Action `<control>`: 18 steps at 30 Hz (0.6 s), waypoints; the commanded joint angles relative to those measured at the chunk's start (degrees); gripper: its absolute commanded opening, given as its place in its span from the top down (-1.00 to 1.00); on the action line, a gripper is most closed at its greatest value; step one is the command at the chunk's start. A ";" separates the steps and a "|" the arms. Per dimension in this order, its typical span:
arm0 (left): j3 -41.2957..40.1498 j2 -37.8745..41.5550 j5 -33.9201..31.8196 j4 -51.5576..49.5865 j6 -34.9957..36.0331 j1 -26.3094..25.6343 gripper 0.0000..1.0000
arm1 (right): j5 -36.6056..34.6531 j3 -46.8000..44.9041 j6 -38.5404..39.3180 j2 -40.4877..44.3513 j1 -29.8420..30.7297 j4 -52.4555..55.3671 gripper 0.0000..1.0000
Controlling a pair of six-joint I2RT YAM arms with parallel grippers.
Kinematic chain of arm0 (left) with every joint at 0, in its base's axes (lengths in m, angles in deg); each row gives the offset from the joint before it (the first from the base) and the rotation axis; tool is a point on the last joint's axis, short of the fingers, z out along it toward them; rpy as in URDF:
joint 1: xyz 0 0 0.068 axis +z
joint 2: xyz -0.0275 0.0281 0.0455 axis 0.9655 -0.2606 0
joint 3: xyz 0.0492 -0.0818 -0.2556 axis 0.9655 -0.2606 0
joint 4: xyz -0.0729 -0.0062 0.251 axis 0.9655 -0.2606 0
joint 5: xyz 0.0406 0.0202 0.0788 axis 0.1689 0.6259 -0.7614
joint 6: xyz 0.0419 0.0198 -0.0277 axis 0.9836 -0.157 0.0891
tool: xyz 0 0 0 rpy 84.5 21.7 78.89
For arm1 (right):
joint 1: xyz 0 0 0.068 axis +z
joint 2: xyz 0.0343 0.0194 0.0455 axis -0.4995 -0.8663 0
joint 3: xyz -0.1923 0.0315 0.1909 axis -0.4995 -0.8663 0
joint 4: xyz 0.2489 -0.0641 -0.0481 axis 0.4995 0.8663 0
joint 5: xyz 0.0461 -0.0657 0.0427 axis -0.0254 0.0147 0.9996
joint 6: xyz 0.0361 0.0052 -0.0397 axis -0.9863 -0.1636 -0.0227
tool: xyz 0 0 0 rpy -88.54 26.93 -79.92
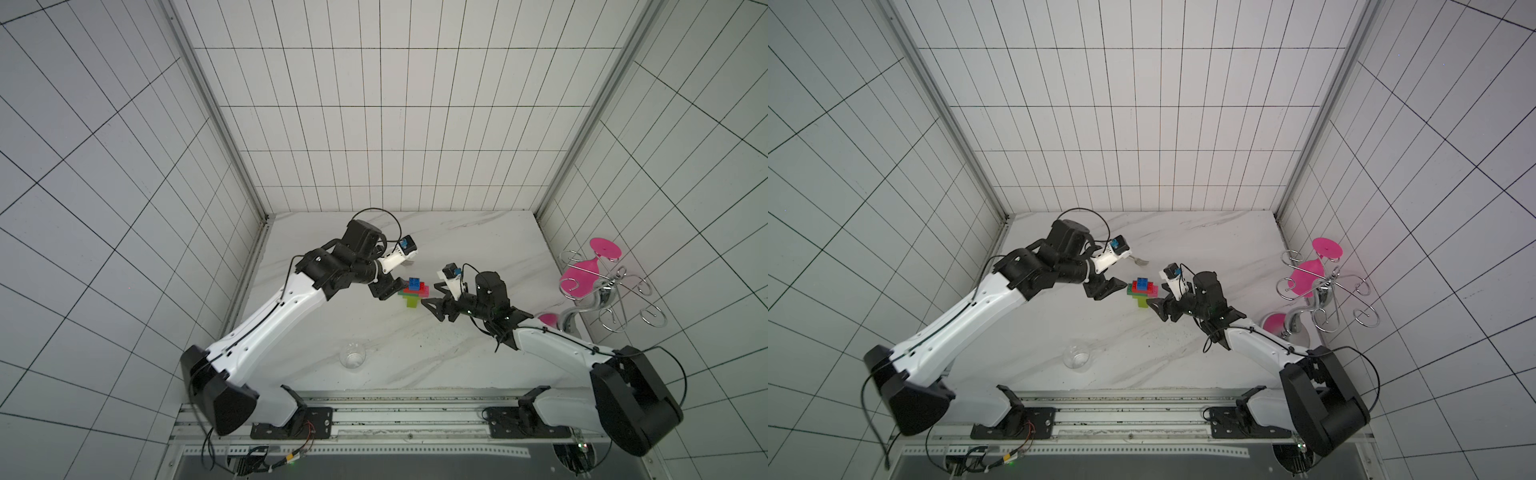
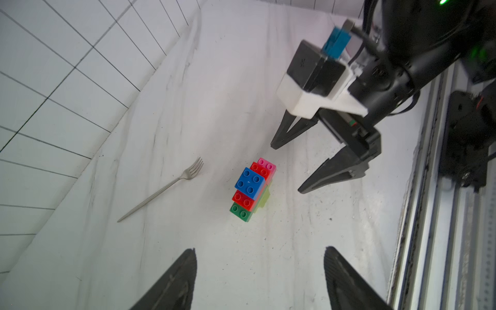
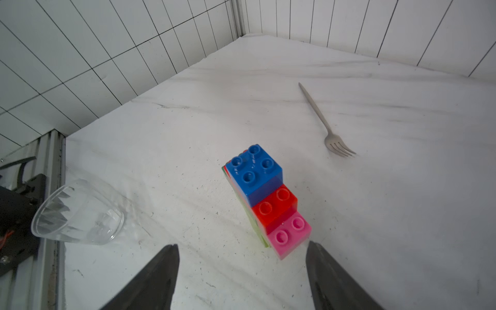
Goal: Assemble a spoon with lego
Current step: Assemble the lego brick with the lego brick, then pick up the lego brick from the center of the board.
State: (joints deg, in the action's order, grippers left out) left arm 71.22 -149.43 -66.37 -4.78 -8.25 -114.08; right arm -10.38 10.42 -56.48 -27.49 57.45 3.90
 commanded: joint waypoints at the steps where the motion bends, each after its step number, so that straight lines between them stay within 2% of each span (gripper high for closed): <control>1: -10.05 9.65 1.81 17.13 -16.42 -2.25 -0.50 | 1.42 2.49 13.65 -2.39 -0.32 1.66 -0.58; 6: -20.55 24.37 1.82 17.63 -21.86 -2.32 -0.51 | 5.98 9.62 22.41 -9.06 -1.62 11.68 -0.54; 10: -25.97 32.40 0.95 15.30 -22.25 -2.35 -0.53 | 8.18 13.31 23.86 -14.15 -2.12 12.06 -0.48; 14: -27.56 35.65 0.37 12.81 -20.79 -2.31 -0.53 | 8.38 17.32 24.32 -17.25 -2.09 13.44 -0.34; 18: -29.01 36.34 1.23 13.31 -20.69 -2.35 -0.53 | 9.97 22.05 25.62 -20.80 -2.08 18.12 -0.10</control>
State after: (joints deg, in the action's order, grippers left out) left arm 43.46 -113.32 -65.52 8.27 -28.55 -116.44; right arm -3.08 28.14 -33.07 -46.55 55.81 17.50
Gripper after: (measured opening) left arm 0.766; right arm 0.567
